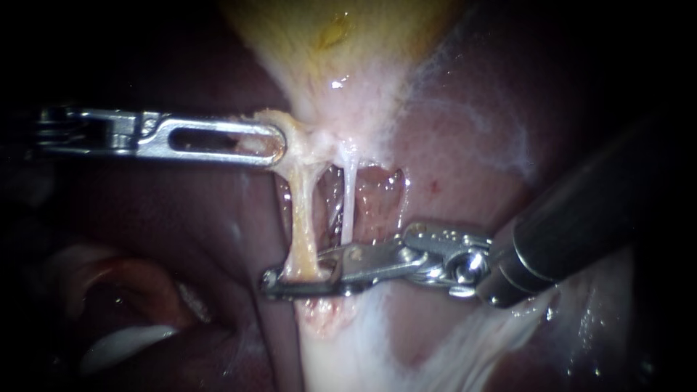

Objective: Clipping first clip left tube

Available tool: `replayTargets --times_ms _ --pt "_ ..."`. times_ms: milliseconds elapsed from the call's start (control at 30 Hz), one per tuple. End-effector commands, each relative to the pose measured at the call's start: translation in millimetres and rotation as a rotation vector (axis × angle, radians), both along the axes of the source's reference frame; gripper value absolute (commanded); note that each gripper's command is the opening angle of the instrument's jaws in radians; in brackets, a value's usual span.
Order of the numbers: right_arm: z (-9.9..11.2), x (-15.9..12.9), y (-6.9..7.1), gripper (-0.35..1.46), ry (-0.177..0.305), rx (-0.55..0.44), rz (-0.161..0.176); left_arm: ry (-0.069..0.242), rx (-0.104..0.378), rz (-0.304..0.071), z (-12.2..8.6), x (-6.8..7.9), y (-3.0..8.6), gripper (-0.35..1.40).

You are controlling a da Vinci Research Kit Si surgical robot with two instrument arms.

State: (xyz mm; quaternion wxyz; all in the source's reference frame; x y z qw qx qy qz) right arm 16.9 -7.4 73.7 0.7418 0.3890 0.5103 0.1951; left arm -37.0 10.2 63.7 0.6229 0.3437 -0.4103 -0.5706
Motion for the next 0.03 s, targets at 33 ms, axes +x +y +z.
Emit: replayTargets --times_ms 33 --pt "0.0 0.0 0.0 -0.35 0.001 0.001 -0.001 0.000 0.000 0.000 0.0 0.0 0.0 -0.35"
